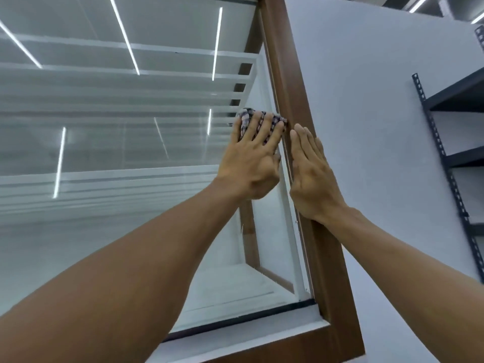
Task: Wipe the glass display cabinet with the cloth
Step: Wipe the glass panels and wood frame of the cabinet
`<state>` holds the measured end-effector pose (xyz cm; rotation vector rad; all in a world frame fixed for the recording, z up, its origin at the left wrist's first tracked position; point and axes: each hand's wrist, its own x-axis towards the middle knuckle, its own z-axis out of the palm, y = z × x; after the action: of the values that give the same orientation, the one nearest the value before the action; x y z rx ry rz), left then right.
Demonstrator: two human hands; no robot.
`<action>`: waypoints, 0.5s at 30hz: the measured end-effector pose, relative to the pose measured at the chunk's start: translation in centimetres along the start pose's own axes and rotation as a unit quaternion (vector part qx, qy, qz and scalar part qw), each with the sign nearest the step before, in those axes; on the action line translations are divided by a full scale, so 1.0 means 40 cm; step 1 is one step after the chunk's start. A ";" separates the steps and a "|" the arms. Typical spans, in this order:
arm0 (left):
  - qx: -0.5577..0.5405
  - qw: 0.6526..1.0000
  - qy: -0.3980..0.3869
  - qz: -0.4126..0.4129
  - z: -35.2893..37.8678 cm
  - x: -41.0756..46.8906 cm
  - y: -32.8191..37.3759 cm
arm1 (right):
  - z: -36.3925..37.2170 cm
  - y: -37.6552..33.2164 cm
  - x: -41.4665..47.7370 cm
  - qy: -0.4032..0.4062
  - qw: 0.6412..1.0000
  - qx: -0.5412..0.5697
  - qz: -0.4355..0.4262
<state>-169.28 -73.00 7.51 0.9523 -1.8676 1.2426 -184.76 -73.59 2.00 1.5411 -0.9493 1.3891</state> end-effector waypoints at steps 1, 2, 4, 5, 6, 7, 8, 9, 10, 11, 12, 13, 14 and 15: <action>0.000 1.000 -0.002 0.003 0.006 -0.006 0.014 | -0.005 0.011 -0.014 0.004 1.000 0.012 0.006; -0.002 1.000 -0.002 0.006 0.012 -0.019 0.028 | -0.009 0.018 -0.027 0.003 1.000 0.021 0.011; -0.001 1.000 -0.007 0.022 0.023 -0.064 0.048 | -0.012 0.019 -0.050 -0.005 0.999 0.024 0.022; 0.005 0.999 -0.011 0.039 0.030 -0.094 0.055 | -0.013 0.014 -0.057 -0.008 1.000 0.012 0.025; 0.010 0.998 -0.016 0.059 0.036 -0.126 0.057 | -0.012 0.007 -0.063 -0.010 1.000 -0.015 0.026; 0.012 0.997 -0.020 0.077 0.041 -0.156 0.054 | -0.010 -0.002 -0.068 -0.009 0.999 -0.048 0.023; 0.013 0.996 -0.021 0.089 0.044 -0.179 0.046 | -0.006 -0.015 -0.073 -0.008 0.997 -0.077 0.018; 0.014 0.995 -0.017 0.093 0.044 -0.195 0.032 | -0.002 -0.032 -0.076 -0.010 0.995 -0.095 0.012; 0.013 0.996 -0.009 0.089 0.044 -0.207 0.016 | 0.004 -0.053 -0.077 -0.016 0.995 -0.100 0.010; 0.010 0.997 0.000 0.079 0.043 -0.218 0.000 | 0.012 -0.077 -0.079 -0.025 0.995 -0.095 0.009; 0.005 0.998 0.009 0.066 0.042 -0.228 -0.015 | 0.022 -0.103 -0.080 -0.029 0.996 -0.085 0.010; -0.001 0.998 0.017 0.054 0.042 -0.239 -0.030 | 0.033 -0.130 -0.079 -0.028 0.997 -0.072 0.012; -0.006 0.999 0.022 0.043 0.041 -0.252 -0.046 | 0.045 -0.158 -0.078 -0.022 0.998 -0.056 0.012; -0.007 0.999 0.026 0.034 0.039 -0.267 -0.063 | 0.058 -0.186 -0.076 -0.019 0.999 -0.038 0.012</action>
<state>-162.10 -73.04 -0.92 0.8485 -1.8790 1.2815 -177.34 -73.00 -1.81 1.5090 -1.0342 1.3295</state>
